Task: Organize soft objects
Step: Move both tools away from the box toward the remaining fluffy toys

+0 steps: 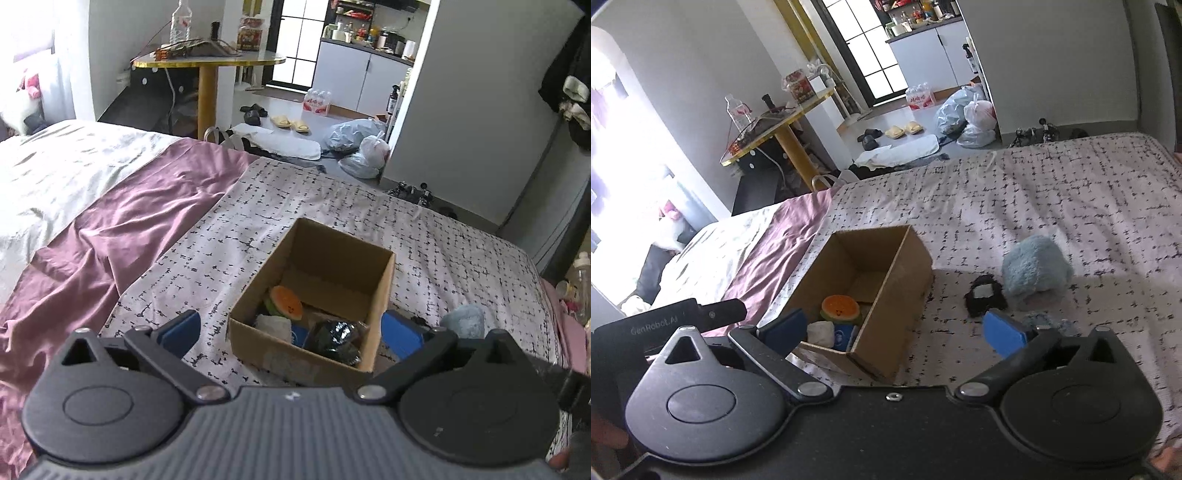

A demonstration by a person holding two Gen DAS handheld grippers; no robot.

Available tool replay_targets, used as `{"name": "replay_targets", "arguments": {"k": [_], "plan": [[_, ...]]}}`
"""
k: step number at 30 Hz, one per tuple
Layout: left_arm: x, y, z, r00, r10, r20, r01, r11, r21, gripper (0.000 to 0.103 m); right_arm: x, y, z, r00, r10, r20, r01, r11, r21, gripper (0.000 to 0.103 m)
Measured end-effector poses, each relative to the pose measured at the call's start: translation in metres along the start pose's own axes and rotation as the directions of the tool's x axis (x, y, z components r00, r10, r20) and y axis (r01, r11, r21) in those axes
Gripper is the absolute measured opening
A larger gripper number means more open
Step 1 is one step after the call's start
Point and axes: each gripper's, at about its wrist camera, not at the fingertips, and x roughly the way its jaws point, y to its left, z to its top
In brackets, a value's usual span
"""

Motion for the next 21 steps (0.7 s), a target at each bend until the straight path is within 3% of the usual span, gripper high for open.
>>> {"name": "replay_targets", "arguments": {"k": [21], "plan": [[-0.011,-0.059,-0.025,0.999,-0.036,-0.022,0.038,0.996,0.075,0.103,-0.037,-0.05,-0.003,0.998,0.011,0.056,-0.009,0.999,-0.034,0.103]]}}
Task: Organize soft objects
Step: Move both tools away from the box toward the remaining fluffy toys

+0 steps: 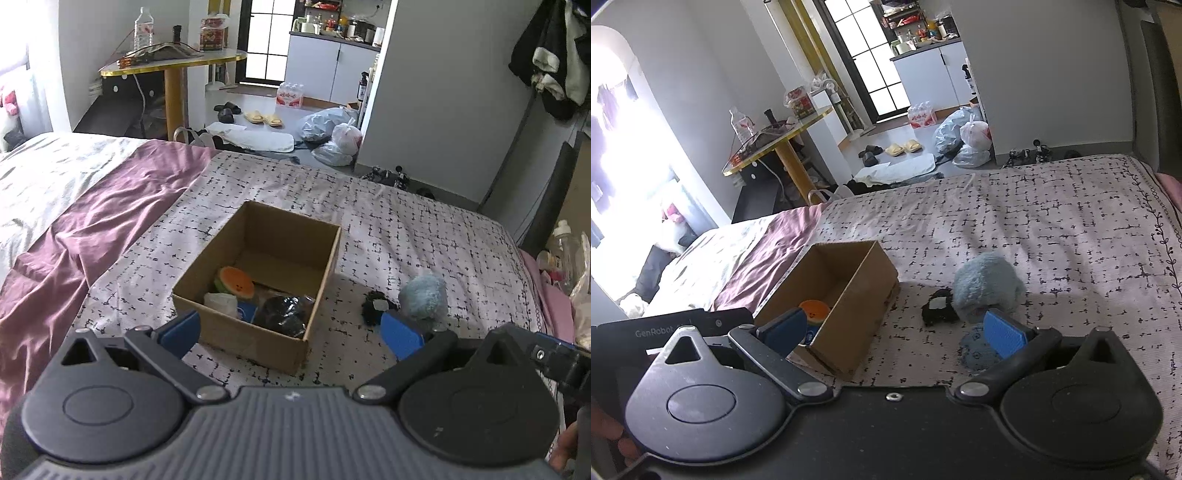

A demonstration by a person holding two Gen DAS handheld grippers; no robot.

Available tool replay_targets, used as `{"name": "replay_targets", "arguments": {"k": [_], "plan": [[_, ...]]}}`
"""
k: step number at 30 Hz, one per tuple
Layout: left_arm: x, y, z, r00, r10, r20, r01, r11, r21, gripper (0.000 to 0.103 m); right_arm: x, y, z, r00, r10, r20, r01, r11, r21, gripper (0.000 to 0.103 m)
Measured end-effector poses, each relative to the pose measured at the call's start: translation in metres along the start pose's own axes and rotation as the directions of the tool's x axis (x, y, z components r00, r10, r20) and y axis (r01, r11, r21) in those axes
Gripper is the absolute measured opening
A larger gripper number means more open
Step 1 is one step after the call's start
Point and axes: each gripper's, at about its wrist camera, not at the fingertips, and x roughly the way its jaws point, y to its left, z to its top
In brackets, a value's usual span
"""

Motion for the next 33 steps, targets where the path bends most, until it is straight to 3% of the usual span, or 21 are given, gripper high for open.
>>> {"name": "replay_targets", "arguments": {"k": [14,25,33], "plan": [[0.014,-0.028,-0.005,0.999,0.008,-0.041,-0.007,1.0,0.021,0.103,-0.002,-0.044,0.002,1.0,-0.006,-0.003,0.006,0.997,0.074,0.103],[0.037,-0.053,-0.003,0.997,-0.038,-0.062,0.041,0.998,0.045,0.1,0.011,-0.083,0.006,0.999,-0.024,0.039,0.014,0.975,0.22,0.103],[0.061,-0.072,0.002,0.994,-0.095,-0.06,0.1,0.991,0.085,0.099,0.038,-0.101,-0.005,1.0,-0.027,-0.006,0.028,0.958,0.287,0.099]]}}
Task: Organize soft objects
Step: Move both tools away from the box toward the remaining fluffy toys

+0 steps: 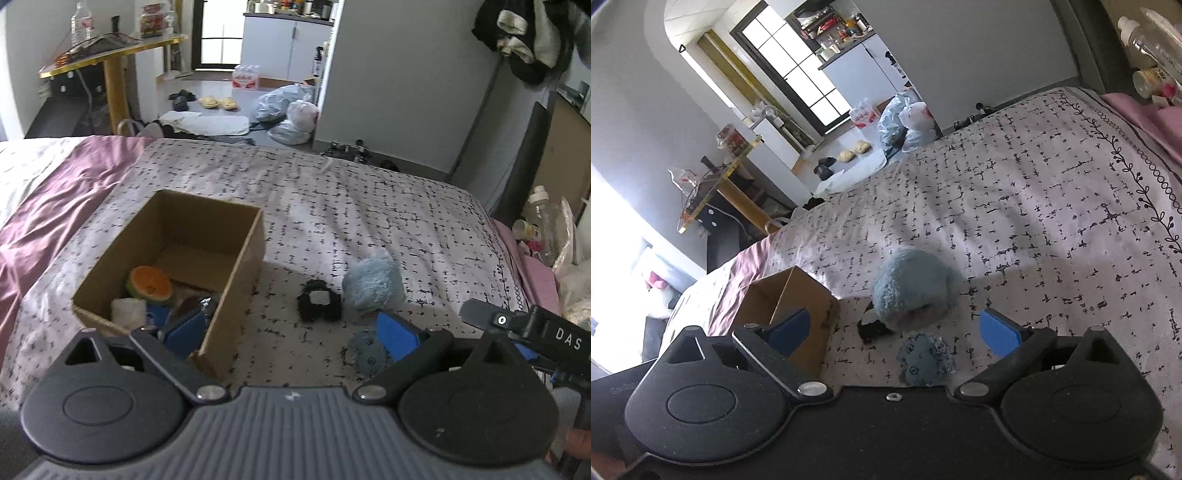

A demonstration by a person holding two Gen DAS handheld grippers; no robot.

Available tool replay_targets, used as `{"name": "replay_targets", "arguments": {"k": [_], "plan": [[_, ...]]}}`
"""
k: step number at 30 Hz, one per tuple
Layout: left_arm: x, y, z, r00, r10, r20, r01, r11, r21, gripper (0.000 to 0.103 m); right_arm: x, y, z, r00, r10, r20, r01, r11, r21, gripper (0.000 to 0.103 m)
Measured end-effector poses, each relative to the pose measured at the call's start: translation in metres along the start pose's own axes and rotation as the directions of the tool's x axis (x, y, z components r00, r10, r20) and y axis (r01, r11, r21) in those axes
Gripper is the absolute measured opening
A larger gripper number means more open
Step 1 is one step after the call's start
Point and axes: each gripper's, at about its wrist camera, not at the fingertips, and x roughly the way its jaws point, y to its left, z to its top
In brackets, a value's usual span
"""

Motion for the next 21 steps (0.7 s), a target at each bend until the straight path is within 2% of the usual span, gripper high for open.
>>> {"name": "replay_targets", "arguments": {"k": [5,8,10,15,21], "plan": [[0.021,-0.006,0.001,1.0,-0.006,-0.019,0.006,1.0,0.016,0.093,0.013,-0.003,-0.002,0.999,0.013,-0.046,-0.013,1.0,-0.003,0.098],[0.031,-0.006,0.0,1.0,-0.008,-0.014,0.009,1.0,0.017,0.086,0.028,-0.003,-0.007,0.996,0.0,-0.085,-0.001,1.0,-0.012,0.091],[0.038,-0.006,-0.001,1.0,-0.005,-0.018,0.006,1.0,0.021,0.078,0.036,-0.002,-0.008,0.993,-0.02,-0.113,0.017,0.999,-0.029,0.085],[0.056,-0.001,-0.004,0.998,-0.007,-0.062,0.006,1.0,-0.013,0.064,0.047,0.003,-0.01,0.991,-0.029,-0.132,0.02,0.998,-0.066,0.084],[0.07,0.001,-0.004,0.998,0.004,-0.065,-0.005,1.0,-0.008,0.061,0.062,0.006,-0.01,0.986,-0.05,-0.158,0.038,0.996,-0.078,0.084]]}}
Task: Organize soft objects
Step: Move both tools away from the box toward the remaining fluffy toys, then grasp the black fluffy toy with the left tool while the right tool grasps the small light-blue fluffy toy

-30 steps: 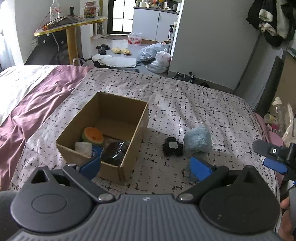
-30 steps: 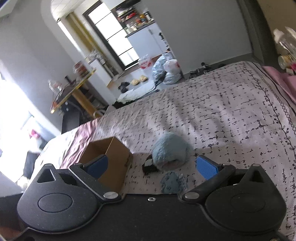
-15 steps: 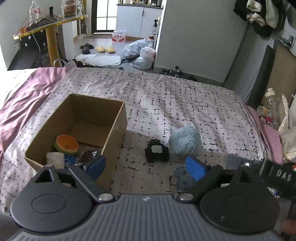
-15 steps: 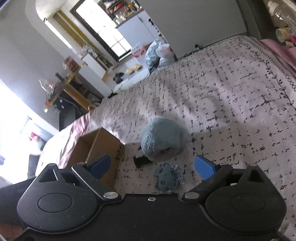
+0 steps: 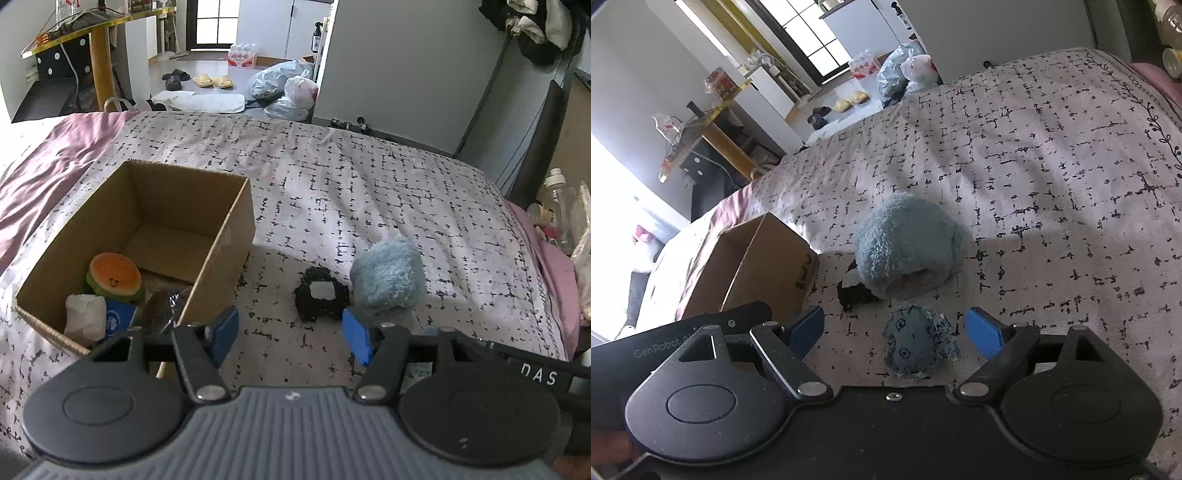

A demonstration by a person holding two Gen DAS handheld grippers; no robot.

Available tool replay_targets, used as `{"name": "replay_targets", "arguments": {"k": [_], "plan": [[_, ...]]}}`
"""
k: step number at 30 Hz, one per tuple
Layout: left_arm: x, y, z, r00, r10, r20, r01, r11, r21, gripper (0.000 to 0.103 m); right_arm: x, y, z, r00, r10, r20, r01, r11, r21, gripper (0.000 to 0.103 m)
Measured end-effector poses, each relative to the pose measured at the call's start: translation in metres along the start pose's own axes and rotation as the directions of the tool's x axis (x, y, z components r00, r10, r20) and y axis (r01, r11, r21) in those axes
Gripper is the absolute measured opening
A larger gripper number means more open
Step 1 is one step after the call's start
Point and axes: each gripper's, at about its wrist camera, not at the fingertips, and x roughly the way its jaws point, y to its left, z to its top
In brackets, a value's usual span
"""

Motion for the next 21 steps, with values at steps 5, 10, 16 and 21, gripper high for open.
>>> {"name": "replay_targets", "arguments": {"k": [5,10,16,21], "plan": [[0.01,0.005,0.003,1.0,0.0,-0.014,-0.001,1.0,-0.03,0.055,0.018,0.005,0.001,0.999,-0.015,-0.043,0.014,1.0,-0.024,0.085],[0.019,0.004,0.007,1.0,-0.007,-0.018,0.007,1.0,-0.019,0.051,0.033,0.008,0.001,0.997,-0.044,-0.071,0.04,0.998,-0.044,0.077],[0.034,0.0,0.01,1.0,-0.011,-0.022,0.011,1.0,-0.013,0.05,0.055,0.007,-0.002,0.99,-0.046,-0.136,0.039,0.998,-0.054,0.05],[0.048,-0.006,0.007,0.999,-0.006,-0.035,0.004,0.999,-0.034,0.05,0.059,-0.009,0.001,0.981,-0.118,-0.152,0.116,0.993,-0.025,0.005]]}}
